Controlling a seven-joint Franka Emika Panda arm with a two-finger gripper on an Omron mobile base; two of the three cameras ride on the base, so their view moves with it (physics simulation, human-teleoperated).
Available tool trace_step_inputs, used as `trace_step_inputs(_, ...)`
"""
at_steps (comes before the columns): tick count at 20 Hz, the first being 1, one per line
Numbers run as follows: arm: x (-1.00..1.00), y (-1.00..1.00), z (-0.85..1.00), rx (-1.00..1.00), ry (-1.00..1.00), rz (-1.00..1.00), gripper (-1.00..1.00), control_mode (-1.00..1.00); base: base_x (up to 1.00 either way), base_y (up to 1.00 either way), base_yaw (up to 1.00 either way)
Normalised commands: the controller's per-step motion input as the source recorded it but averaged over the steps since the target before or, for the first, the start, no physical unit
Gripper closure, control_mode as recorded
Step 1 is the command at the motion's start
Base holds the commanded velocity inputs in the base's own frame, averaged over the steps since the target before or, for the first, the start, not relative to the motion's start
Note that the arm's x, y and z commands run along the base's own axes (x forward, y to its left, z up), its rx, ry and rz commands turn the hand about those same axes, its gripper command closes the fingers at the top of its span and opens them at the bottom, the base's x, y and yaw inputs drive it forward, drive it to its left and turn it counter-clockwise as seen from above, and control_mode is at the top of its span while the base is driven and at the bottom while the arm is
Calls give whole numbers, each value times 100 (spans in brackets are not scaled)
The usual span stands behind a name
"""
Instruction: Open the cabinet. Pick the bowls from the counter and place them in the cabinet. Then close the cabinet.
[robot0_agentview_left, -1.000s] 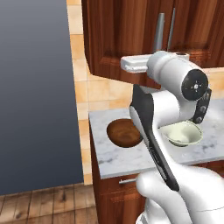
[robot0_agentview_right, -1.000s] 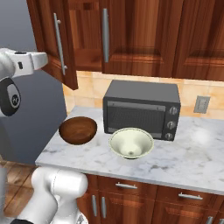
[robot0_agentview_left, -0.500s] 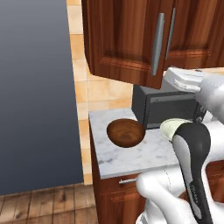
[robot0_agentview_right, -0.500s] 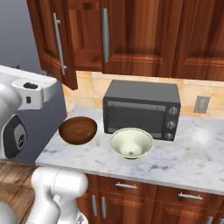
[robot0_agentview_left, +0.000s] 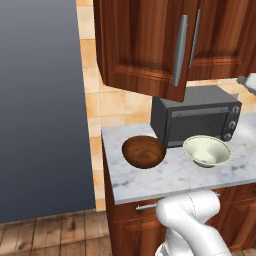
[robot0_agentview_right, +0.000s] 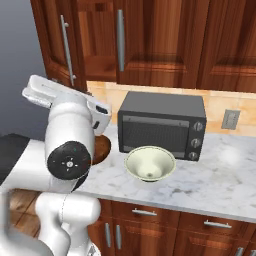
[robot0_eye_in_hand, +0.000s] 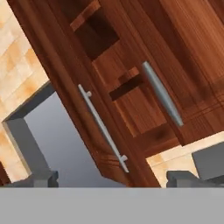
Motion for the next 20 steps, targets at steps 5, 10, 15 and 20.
trace_step_inputs(5,51,-27,0,18,16,20,-100,-100,0,0,0)
trace_step_inputs(10,65,-1,-2,14,2,6,-100,-100,0,0,0)
trace_step_inputs(15,82,18,-12,7,0,2,-100,-100,0,0,0)
trace_step_inputs(20,95,31,-4,4,0,4,-100,-100,0,0,0)
